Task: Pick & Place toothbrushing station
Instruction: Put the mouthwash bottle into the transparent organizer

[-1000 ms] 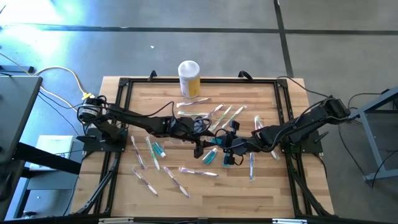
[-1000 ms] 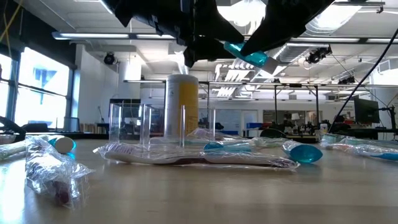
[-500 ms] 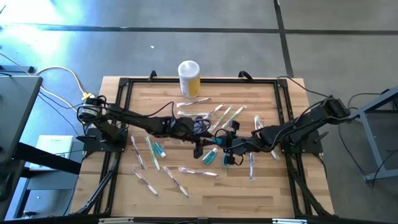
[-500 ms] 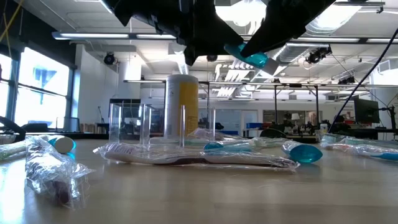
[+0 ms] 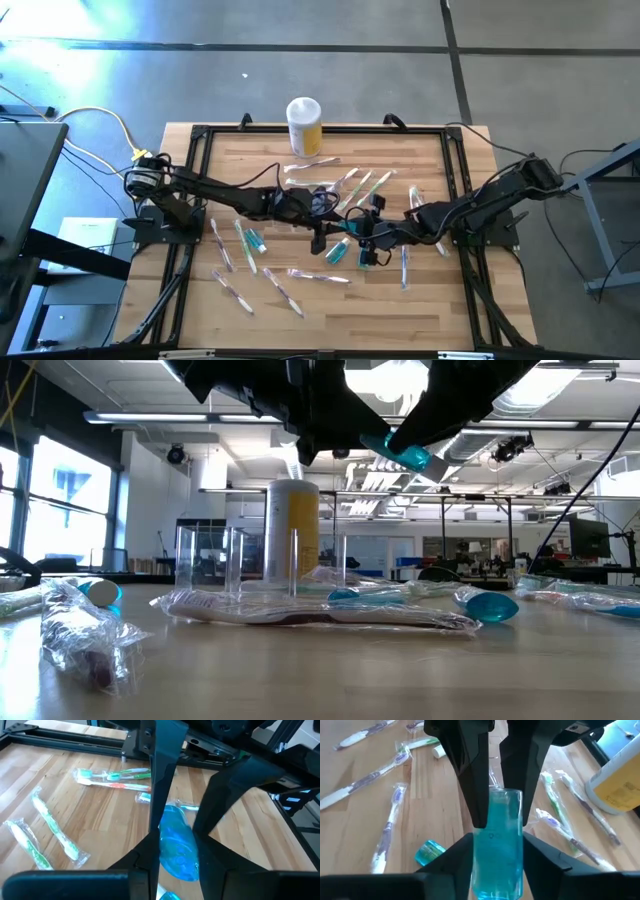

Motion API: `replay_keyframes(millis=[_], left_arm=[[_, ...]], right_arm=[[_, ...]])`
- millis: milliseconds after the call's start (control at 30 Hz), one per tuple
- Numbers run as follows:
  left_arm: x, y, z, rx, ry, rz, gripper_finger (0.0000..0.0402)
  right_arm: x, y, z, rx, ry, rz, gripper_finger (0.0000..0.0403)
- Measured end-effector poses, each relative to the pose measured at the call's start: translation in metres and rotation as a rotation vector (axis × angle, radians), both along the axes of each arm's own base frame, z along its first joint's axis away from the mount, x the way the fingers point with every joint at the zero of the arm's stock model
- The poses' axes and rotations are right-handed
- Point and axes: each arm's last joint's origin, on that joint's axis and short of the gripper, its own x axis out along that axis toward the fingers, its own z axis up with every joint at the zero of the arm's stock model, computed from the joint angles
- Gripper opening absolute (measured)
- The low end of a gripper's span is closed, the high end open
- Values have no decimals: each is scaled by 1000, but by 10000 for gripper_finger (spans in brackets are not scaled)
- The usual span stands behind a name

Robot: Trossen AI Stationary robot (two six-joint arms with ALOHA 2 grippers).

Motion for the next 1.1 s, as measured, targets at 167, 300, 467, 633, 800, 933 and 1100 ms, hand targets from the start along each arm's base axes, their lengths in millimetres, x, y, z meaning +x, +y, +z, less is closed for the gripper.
replay_keyframes(millis=[167, 300, 467, 633, 800, 933, 1100], left_arm=[[-2, 0, -1, -1, 27, 1, 87], [-8, -1, 4, 2, 45, -2, 86], [-23, -17, 23, 161, 24, -54, 86], [-44, -55, 45, 409, -51, -36, 86], [-64, -86, 58, 567, -93, 33, 86], [-71, -98, 59, 614, -87, 50, 86], [-71, -98, 59, 614, -90, 47, 86]], right_arm=[[-11, -2, 4, 20, 35, -31, 190], [-22, -6, 12, 85, 29, -98, 206], [-34, -9, 20, 205, 15, -191, 205], [-33, -4, 25, 302, -36, -188, 196], [-28, 5, 33, 335, -111, -75, 195], [-24, 13, 41, 355, -162, 73, 194], [-21, 21, 43, 261, -188, 191, 199]])
